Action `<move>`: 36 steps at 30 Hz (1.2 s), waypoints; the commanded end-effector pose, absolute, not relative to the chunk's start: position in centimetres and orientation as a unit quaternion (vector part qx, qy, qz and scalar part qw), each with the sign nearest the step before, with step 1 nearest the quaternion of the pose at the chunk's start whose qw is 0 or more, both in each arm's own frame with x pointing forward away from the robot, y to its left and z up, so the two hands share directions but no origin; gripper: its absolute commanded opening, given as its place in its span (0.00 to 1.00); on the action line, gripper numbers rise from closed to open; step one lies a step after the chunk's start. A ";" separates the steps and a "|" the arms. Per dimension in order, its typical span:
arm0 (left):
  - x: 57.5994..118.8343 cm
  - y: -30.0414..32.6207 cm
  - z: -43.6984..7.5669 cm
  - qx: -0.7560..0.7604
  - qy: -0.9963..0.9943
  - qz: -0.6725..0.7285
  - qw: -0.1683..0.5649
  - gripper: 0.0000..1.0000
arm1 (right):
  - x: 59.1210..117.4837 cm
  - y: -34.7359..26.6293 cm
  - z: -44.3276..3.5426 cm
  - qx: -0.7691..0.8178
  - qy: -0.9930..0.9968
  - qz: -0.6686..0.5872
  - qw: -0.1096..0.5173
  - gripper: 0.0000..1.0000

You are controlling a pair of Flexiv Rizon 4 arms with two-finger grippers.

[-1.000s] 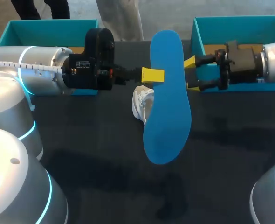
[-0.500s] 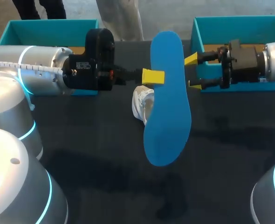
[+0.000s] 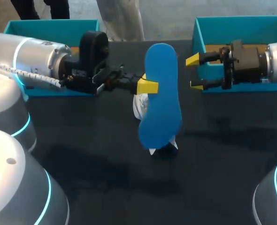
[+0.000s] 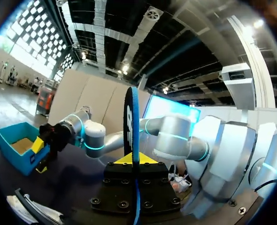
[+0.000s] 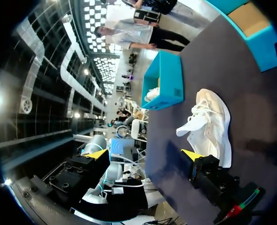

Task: Take the shoe out of the shoebox, open the shoe tongue, remove and reinsert the insole, then place the shoe into the shoebox

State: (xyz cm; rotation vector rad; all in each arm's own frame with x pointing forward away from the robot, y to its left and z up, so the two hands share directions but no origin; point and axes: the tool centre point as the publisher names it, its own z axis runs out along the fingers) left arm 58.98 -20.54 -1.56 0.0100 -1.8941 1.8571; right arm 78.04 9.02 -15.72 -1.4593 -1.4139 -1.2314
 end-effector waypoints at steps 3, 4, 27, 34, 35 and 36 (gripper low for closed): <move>61.9 -20.3 -2.0 -0.102 -0.725 0.676 0.081 0.00 | 78.2 9.2 -15.8 -0.570 -0.552 -0.481 0.374 1.00; 62.0 -20.4 -2.0 -0.108 -0.723 0.679 0.069 0.00 | 78.2 9.2 -15.8 -0.570 -0.552 -0.481 0.374 1.00; 64.9 -19.4 -3.7 -0.301 -0.713 0.625 -0.103 0.00 | 78.2 9.2 -15.8 -0.570 -0.552 -0.481 0.374 1.00; 64.9 -19.4 -3.7 -0.301 -0.713 0.625 -0.103 0.00 | 78.2 9.2 -15.8 -0.570 -0.552 -0.481 0.374 1.00; 64.9 -19.4 -3.7 -0.301 -0.713 0.625 -0.103 0.00 | 78.2 9.2 -15.8 -0.570 -0.552 -0.481 0.374 1.00; 64.9 -19.4 -3.7 -0.301 -0.713 0.625 -0.103 0.00 | 78.2 9.2 -15.8 -0.570 -0.552 -0.481 0.374 1.00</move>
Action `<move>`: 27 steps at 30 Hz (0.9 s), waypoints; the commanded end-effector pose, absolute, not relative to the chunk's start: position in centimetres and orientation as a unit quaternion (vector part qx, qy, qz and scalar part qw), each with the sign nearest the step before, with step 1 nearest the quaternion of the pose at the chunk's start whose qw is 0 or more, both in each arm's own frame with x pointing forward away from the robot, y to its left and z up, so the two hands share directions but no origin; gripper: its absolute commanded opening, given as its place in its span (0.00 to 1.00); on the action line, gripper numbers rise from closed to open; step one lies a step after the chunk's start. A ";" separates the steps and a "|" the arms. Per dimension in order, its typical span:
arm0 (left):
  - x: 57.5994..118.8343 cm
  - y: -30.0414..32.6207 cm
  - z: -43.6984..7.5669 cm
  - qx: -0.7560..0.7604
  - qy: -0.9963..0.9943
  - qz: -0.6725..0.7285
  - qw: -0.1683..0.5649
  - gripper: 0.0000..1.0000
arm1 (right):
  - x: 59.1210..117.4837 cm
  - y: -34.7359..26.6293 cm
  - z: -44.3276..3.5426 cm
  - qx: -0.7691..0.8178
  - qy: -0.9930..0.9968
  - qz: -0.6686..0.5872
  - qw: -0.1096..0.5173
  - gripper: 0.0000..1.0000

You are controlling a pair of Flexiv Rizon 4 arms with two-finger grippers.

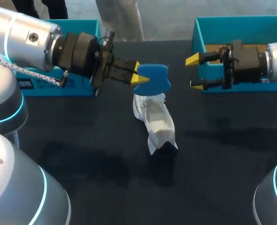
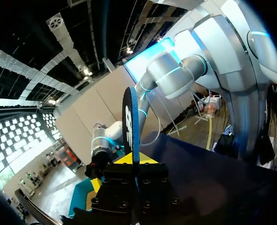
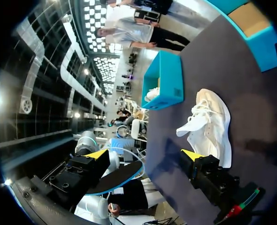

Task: Take the shoe out of the shoebox, open the shoe tongue, remove and reinsert the insole, then place the shoe into the shoebox

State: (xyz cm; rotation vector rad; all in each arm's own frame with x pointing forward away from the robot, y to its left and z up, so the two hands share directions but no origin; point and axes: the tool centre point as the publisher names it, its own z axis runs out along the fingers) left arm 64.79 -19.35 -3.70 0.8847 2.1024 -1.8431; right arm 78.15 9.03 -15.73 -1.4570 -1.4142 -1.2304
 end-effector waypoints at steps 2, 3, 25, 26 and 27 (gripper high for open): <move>64.9 -19.4 -3.7 0.301 0.713 -0.625 0.103 0.00 | 78.2 9.2 -15.8 -0.570 -0.552 -0.481 0.374 1.00; 64.9 -19.4 -3.7 0.301 0.713 -0.625 0.103 0.00 | 78.2 9.2 -15.8 -0.570 -0.552 -0.481 0.374 1.00; 68.0 -19.2 -10.3 0.532 0.567 -0.512 0.365 0.00 | 78.2 9.2 -15.8 -0.570 -0.552 -0.481 0.374 1.00; 68.1 -19.3 -10.5 0.538 0.558 -0.509 0.374 0.00 | 78.2 9.2 -15.8 -0.570 -0.552 -0.481 0.374 1.00; 68.2 -19.3 -10.6 0.544 0.552 -0.501 0.385 0.00 | 78.2 9.2 -15.8 -0.570 -0.552 -0.481 0.374 1.00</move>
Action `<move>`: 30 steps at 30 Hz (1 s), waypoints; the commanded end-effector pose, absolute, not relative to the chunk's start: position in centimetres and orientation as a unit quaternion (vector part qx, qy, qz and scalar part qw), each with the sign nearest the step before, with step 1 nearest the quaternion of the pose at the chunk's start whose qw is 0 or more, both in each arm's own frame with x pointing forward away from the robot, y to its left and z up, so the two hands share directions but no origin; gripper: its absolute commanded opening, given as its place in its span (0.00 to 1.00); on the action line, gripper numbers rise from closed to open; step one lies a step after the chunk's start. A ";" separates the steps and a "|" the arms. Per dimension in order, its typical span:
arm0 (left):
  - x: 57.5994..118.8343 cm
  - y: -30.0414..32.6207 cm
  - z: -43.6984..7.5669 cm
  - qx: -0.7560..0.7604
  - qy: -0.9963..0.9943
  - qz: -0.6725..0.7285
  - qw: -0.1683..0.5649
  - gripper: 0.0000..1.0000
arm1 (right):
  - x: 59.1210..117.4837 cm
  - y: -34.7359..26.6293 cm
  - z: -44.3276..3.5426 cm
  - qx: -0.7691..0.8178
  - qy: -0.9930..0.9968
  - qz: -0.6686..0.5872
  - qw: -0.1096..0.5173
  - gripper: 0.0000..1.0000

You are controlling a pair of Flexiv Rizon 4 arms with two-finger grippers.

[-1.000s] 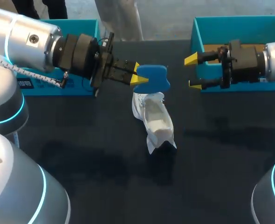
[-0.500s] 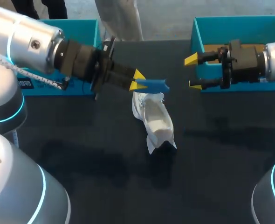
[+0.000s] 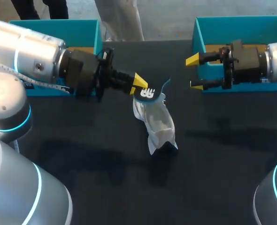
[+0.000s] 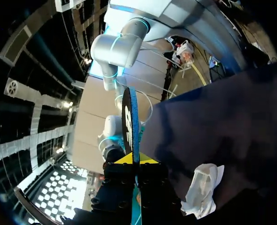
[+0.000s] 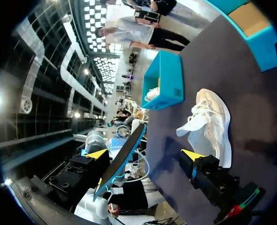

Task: Take the shoe out of the shoebox, open the shoe tongue, remove and reinsert the insole, then place the shoe into the shoebox

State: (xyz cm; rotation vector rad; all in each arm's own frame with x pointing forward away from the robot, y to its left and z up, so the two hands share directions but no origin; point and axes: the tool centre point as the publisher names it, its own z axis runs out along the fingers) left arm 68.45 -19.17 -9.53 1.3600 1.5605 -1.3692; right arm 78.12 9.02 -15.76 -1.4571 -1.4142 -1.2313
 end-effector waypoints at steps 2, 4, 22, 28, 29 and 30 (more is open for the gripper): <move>68.5 -19.4 -10.9 0.554 0.542 -0.491 0.398 0.00 | 78.2 9.2 -15.8 -0.570 -0.552 -0.481 0.374 1.00; 68.8 -19.5 -11.2 0.551 0.541 -0.485 0.411 0.00 | 78.2 9.2 -15.8 -0.570 -0.552 -0.481 0.374 1.00; 71.3 -20.7 -14.1 0.573 0.525 -0.404 0.482 0.00 | 77.3 10.9 -15.9 -0.554 -0.553 -0.482 0.392 1.00; 72.1 -21.3 -14.7 0.583 0.523 -0.382 0.490 0.00 | 77.0 11.8 -16.1 -0.547 -0.553 -0.483 0.402 1.00; 72.1 -21.5 -14.9 0.581 0.524 -0.382 0.492 0.00 | 77.0 11.9 -16.1 -0.546 -0.553 -0.484 0.403 1.00; 72.2 -21.6 -15.1 0.579 0.526 -0.379 0.494 0.00 | 77.1 12.1 -16.2 -0.544 -0.552 -0.485 0.404 1.00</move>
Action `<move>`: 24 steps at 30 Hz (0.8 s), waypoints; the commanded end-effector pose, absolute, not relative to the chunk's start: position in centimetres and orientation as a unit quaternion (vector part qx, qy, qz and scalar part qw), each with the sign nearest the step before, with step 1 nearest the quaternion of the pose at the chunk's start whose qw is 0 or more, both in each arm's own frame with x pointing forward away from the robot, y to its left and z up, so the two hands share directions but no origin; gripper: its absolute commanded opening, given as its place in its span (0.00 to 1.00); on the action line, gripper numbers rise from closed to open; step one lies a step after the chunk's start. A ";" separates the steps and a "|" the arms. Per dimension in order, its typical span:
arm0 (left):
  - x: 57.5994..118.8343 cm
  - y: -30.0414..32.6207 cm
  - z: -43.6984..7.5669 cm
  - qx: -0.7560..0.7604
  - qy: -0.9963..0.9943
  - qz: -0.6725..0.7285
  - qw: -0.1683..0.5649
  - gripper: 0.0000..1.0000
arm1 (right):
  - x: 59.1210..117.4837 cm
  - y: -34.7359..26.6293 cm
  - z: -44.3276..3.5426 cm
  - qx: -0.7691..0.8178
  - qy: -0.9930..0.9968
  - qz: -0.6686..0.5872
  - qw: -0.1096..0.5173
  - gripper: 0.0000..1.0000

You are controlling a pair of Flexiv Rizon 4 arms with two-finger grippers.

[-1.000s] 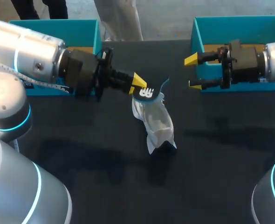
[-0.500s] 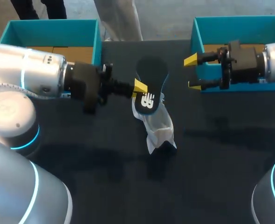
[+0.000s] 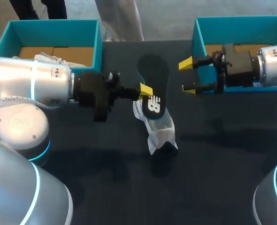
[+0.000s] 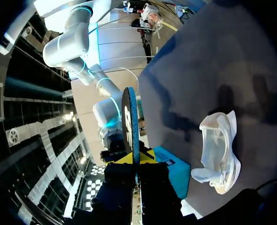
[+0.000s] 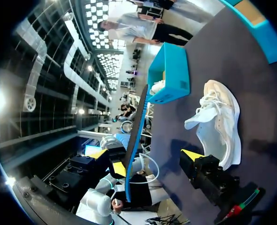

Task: Take the shoe out of the shoebox, open the shoe tongue, remove and reinsert the insole, then place the shoe into the shoebox

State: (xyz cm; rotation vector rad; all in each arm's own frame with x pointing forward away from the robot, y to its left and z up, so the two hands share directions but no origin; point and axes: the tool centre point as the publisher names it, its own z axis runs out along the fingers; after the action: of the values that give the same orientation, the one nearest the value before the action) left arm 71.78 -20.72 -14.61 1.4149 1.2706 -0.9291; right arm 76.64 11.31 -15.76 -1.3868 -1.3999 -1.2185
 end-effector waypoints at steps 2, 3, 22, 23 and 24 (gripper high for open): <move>72.4 -21.9 -15.3 0.575 0.530 -0.374 0.498 0.00 | 77.2 12.5 -16.2 -0.540 -0.554 -0.486 0.407 0.95; 72.4 -22.0 -15.4 0.576 0.530 -0.372 0.499 0.00 | 77.2 12.6 -16.2 -0.538 -0.554 -0.486 0.409 0.94; 72.0 -23.2 -15.8 0.574 0.535 -0.371 0.496 0.00 | 78.0 14.0 -16.4 -0.525 -0.564 -0.475 0.425 0.43; 72.0 -23.3 -15.9 0.574 0.535 -0.372 0.496 0.00 | 78.0 14.0 -16.4 -0.525 -0.564 -0.474 0.426 0.43; 72.0 -23.3 -15.9 0.574 0.535 -0.372 0.496 0.00 | 78.0 14.1 -16.4 -0.523 -0.566 -0.472 0.428 0.41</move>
State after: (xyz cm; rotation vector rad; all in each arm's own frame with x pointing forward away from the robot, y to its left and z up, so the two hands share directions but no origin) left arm 72.06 -23.26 -15.74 1.3925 1.2996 -0.9033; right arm 77.68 13.89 -16.36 -1.3124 -1.4090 -1.1893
